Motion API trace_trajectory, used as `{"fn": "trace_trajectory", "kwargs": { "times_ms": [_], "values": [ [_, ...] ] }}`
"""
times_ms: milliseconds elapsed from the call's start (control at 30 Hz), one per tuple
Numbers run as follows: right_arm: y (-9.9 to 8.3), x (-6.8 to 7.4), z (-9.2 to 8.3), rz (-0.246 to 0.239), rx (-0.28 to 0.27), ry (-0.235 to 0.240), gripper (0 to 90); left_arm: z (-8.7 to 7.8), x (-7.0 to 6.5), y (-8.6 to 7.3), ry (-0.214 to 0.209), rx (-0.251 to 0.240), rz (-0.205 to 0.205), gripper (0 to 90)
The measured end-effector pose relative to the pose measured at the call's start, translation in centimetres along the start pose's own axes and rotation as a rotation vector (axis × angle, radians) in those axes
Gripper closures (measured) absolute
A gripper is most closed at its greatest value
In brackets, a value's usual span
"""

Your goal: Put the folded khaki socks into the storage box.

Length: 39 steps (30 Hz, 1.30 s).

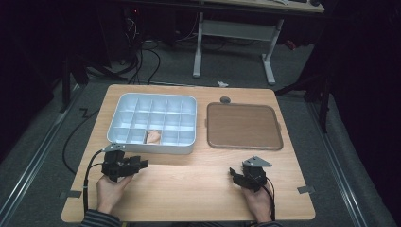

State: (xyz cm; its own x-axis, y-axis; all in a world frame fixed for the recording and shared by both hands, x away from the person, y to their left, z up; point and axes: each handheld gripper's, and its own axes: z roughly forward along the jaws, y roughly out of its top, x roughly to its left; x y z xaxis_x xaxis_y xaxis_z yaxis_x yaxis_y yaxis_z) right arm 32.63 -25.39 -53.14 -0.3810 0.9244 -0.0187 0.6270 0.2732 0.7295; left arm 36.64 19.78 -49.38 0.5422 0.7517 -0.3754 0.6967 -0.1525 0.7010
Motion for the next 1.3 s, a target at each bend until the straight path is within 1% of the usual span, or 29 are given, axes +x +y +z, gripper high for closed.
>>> {"fn": "trace_trajectory", "kwargs": {
  "times_ms": [433, 567, 600, 667, 733, 833, 933, 1033, 1200, 1267, 1300],
  "values": [
    [0.0, 0.0, 0.0, 0.000, 0.000, -0.001, 39.6, 0.9, 0.1, -1.2, 0.007, 0.016, -0.010, 50.4],
    [0.0, 0.0, 0.0, 0.000, 0.000, -0.001, 39.6, 1.2, 0.0, -1.6, 0.021, 0.004, -0.008, 50.4],
    [0.0, 0.0, 0.0, 0.000, 0.000, 0.000, 39.6, 1.3, 0.0, -1.7, 0.025, 0.009, -0.005, 50.4],
    [0.0, 0.0, 0.0, 0.000, 0.000, 0.000, 39.6, 1.5, -0.2, -1.8, 0.044, 0.011, 0.013, 50.4],
    [0.0, 0.0, 0.0, 0.000, 0.000, 0.000, 39.6, 1.6, -0.4, -1.8, 0.044, 0.009, 0.017, 50.4],
    [0.0, 0.0, 0.0, 0.000, 0.000, -0.001, 39.6, 1.9, -0.5, -1.9, 0.056, 0.010, 0.033, 50.4],
    [0.0, 0.0, 0.0, 0.000, 0.000, -0.001, 39.6, 2.3, -0.5, -2.2, 0.061, 0.015, 0.035, 50.1],
    [0.0, 0.0, 0.0, 0.000, 0.000, -0.001, 39.6, 2.7, -0.6, -2.6, 0.073, 0.020, 0.051, 49.6],
    [0.0, 0.0, 0.0, 0.000, 0.000, -0.001, 39.6, 3.2, -0.7, -2.7, 0.093, 0.017, 0.058, 49.5],
    [0.0, 0.0, 0.0, 0.001, 0.000, 0.000, 39.6, 3.4, -0.8, -2.7, 0.117, 0.015, 0.067, 49.5],
    [0.0, 0.0, 0.0, 0.000, 0.000, -0.001, 39.6, 3.5, -0.9, -2.7, 0.126, 0.007, 0.078, 49.5]
  ]
}}
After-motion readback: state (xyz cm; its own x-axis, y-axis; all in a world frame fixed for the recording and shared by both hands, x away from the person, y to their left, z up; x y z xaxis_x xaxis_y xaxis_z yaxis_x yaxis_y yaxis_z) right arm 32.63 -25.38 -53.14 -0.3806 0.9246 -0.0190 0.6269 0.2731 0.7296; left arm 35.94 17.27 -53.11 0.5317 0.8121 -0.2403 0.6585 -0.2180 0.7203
